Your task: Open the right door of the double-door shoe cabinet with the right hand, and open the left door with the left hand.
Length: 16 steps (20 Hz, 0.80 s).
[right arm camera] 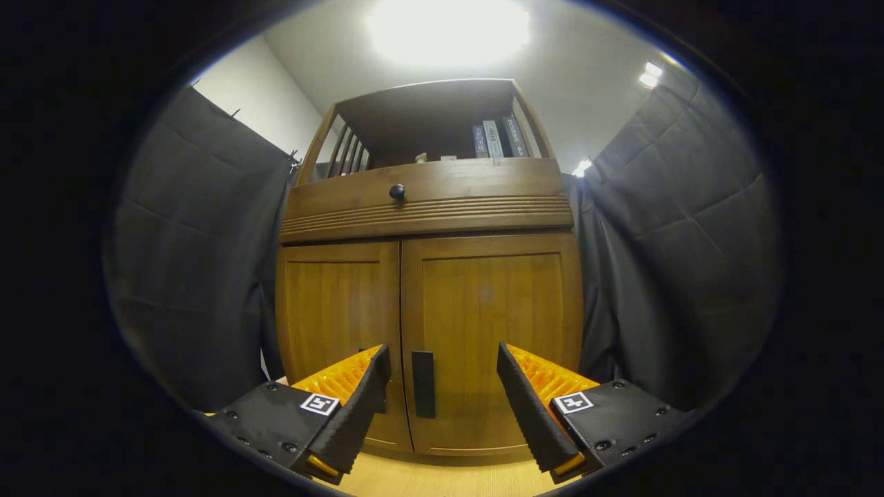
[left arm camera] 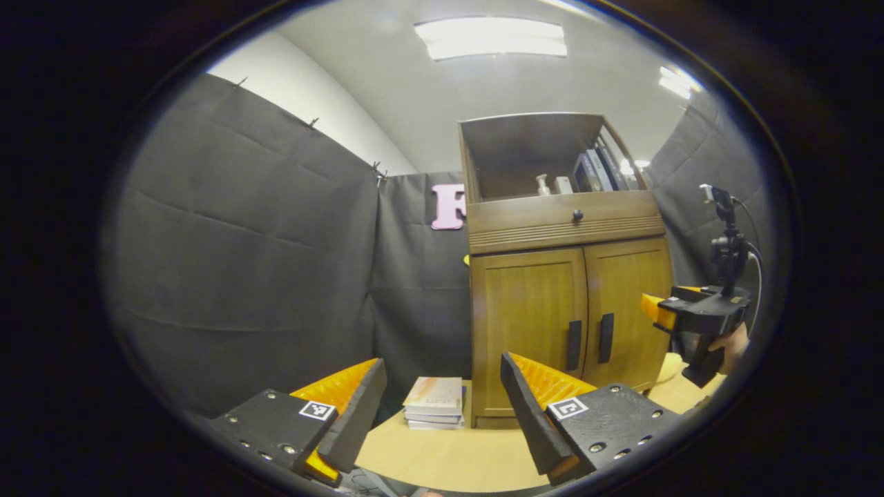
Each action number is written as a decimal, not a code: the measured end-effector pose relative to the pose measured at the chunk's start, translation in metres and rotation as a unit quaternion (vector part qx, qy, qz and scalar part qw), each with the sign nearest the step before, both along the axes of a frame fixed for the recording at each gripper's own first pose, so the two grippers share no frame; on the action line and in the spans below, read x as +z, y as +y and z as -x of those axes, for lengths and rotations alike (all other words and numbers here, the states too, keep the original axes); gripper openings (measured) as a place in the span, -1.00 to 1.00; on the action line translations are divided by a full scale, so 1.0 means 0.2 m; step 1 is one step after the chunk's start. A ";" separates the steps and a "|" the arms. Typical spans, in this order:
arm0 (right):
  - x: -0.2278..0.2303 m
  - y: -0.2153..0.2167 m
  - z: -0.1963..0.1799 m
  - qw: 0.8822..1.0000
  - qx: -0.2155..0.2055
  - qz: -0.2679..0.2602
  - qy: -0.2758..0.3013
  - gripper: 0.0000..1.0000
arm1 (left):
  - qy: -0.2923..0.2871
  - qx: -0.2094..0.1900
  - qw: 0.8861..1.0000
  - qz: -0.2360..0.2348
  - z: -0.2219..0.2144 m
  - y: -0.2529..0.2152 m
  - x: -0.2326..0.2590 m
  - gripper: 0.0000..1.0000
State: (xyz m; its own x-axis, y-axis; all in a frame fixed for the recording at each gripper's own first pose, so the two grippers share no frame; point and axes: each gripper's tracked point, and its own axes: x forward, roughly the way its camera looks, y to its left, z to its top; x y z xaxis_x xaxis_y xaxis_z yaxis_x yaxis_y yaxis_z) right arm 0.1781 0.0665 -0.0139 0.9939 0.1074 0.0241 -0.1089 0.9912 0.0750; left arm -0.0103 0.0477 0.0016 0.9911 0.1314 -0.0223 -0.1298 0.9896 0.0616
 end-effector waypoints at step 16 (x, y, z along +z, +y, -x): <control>-0.38 0.19 -0.46 0.997 0.010 0.013 0.076 0.92 | 0.010 0.063 0.998 -0.016 0.14 0.27 0.00 0.90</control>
